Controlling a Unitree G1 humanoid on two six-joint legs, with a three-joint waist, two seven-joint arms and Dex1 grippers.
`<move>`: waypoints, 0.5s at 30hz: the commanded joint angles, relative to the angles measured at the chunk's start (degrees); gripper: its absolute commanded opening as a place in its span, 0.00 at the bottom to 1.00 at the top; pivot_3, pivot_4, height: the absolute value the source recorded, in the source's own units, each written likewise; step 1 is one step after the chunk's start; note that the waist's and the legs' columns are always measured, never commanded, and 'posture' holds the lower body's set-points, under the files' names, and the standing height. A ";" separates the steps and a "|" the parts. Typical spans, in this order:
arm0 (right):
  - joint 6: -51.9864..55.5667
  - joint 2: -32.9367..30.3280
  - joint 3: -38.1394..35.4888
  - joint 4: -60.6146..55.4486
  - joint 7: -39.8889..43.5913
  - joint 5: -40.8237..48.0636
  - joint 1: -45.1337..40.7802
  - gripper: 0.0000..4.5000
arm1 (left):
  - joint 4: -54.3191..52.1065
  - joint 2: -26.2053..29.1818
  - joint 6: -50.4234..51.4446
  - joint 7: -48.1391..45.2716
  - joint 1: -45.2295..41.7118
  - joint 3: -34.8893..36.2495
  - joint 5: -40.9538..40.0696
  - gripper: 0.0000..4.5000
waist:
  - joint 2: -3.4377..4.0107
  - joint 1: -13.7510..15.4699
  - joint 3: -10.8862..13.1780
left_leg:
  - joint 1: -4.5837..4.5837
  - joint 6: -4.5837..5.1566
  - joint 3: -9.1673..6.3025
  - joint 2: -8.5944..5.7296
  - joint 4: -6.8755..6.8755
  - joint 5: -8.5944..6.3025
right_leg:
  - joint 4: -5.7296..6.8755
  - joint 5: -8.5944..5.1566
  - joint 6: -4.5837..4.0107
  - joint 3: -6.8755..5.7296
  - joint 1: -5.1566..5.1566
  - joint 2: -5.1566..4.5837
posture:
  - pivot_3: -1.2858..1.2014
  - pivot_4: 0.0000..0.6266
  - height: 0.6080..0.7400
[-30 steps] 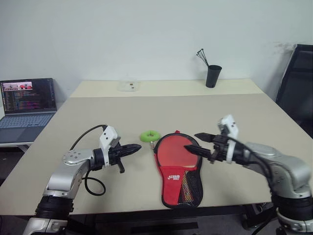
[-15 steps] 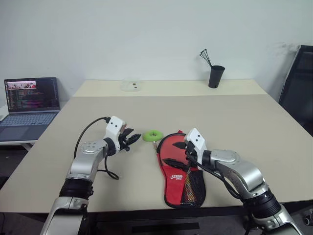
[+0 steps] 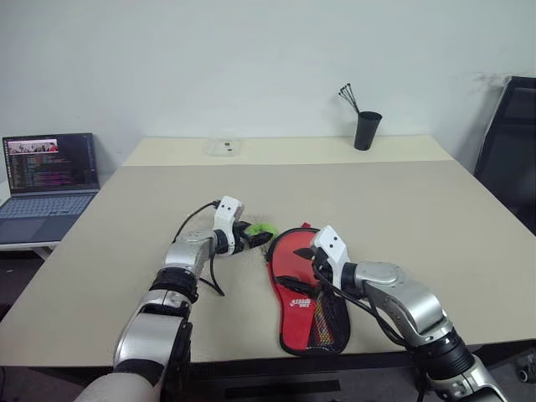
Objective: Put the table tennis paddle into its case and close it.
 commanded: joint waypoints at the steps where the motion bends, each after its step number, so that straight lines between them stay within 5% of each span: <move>1: -0.29 0.54 -0.90 -2.15 -0.48 0.04 -0.07 1.00 | 3.92 -0.20 -2.35 0.13 -2.47 -0.06 1.61 1.00 | 0.00 -0.01 0.00 | 0.00 0.00 -0.01 0.00 -0.01 0.00 | 0.00 0.00 0.00 0.00 0.00 0.00 | 0.52 0.24 1.00; 6: -0.37 0.82 -1.21 -2.31 -1.55 -0.33 0.10 1.00 | 6.81 -0.62 -4.12 0.59 -3.25 0.18 2.92 1.00 | -0.02 0.03 -0.01 | 0.03 0.00 -0.01 0.02 0.02 0.00 | 0.07 0.00 0.00 -0.01 0.01 -0.01 | 0.52 0.24 1.00; 15: -0.83 2.60 -2.29 -0.63 -3.69 -0.45 -1.02 1.00 | 6.88 -1.15 -5.12 1.25 -1.90 0.33 4.04 0.33 | -0.02 0.03 -0.01 | 0.07 0.00 -0.01 0.02 0.02 0.00 | 0.15 0.00 0.00 0.03 0.01 -0.04 | 0.52 0.24 1.00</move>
